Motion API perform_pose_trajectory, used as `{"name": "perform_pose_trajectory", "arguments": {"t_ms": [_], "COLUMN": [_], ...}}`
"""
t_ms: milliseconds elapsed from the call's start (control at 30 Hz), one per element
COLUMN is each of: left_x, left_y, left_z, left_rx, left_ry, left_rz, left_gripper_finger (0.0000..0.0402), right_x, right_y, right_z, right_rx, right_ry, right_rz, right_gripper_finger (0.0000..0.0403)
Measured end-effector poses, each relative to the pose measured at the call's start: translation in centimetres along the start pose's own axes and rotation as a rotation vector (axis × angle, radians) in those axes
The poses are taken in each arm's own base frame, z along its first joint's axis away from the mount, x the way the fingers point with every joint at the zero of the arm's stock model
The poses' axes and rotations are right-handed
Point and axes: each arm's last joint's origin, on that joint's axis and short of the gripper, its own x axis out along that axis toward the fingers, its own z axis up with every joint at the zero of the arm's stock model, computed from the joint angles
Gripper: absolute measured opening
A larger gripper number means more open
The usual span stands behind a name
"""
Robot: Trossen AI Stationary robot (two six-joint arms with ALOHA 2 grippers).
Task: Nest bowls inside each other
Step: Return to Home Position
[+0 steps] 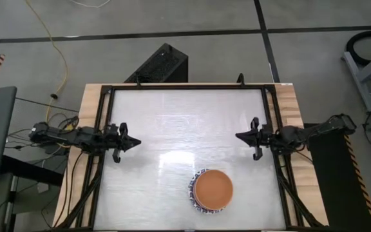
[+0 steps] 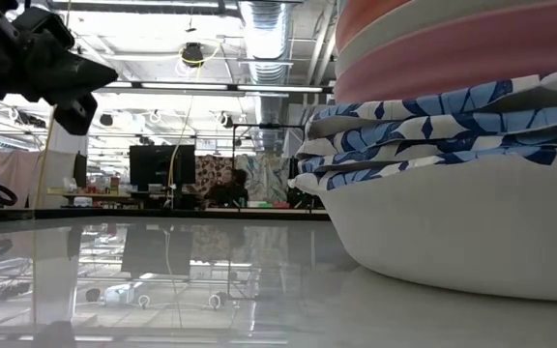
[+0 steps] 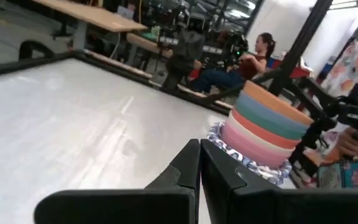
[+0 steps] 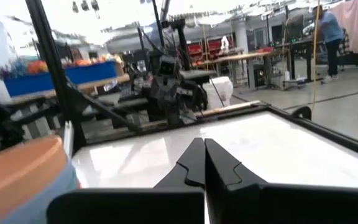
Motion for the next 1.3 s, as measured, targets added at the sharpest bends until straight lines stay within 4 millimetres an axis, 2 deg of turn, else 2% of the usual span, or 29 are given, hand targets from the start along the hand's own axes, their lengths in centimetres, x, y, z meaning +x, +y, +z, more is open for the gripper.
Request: {"name": "perform_pose_trajectory", "arguments": {"t_ms": [300, 533, 633, 1300], "left_x": [-0.1, -0.1, -0.1, -0.1], "left_y": [0.2, 0.2, 0.2, 0.3], "left_z": [-0.1, -0.1, -0.1, -0.1], "left_rx": [0.018, 0.023, 0.030, 0.027], "left_ry": [-0.005, -0.006, -0.006, -0.005], "left_rz": [0.051, 0.060, 0.060, 0.059], "left_gripper_finger": [0.0000, 0.0000, 0.0000, 0.0000], "right_x": [0.2, 0.1, 0.1, -0.1], "right_y": [-0.7, -0.5, -0.4, -0.8], "right_z": [-0.1, -0.2, -0.5, -2.2], "right_rx": [-0.016, 0.275, 0.336, 0.280], "right_ry": [0.007, 0.029, 0.056, 0.222], "right_rz": [-0.071, -0.003, -0.002, -0.064], "right_gripper_finger": [0.0020, 0.0024, 0.0026, 0.0027]}}
